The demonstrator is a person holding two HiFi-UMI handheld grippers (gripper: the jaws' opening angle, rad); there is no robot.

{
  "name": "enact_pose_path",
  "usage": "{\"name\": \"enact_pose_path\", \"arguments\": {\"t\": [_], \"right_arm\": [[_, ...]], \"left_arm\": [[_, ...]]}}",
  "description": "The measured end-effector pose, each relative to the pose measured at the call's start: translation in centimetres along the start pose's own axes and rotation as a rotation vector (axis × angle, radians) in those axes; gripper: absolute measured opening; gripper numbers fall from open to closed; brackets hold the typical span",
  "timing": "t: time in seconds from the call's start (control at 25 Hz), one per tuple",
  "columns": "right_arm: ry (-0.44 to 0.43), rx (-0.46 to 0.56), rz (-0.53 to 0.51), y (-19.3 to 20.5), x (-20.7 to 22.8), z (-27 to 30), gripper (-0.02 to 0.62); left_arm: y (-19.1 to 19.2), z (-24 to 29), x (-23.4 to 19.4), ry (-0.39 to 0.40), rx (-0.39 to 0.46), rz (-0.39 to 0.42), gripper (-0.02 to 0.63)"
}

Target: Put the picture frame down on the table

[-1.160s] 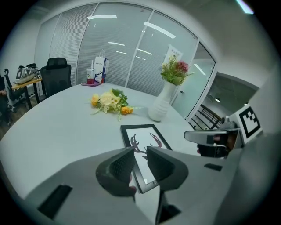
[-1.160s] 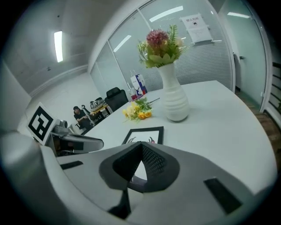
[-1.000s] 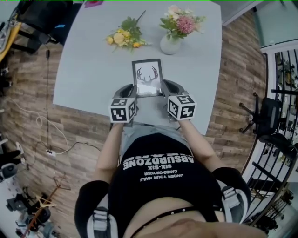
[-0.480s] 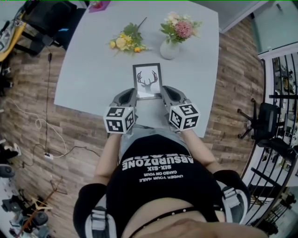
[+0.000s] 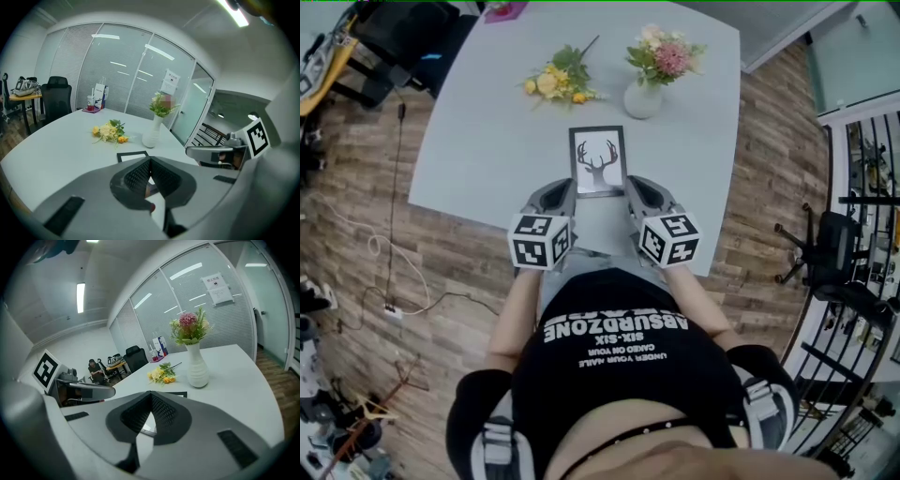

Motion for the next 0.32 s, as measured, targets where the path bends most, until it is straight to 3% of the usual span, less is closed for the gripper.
{"name": "enact_pose_path", "arguments": {"t": [0.32], "right_arm": [[-0.005,-0.016,0.001,0.57,-0.3,-0.04,0.015]], "left_arm": [[0.48,-0.33,0.07,0.002,-0.02,-0.005,0.015]]}}
Point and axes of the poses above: the fingertips, and each gripper's own axes: z forward along the fingers, x to its right, y out of its underside, the point moved 9 cm from there along -z, backward along the fingers, and after that the axes turned 13 degrees about x, right-handed, at the moved point
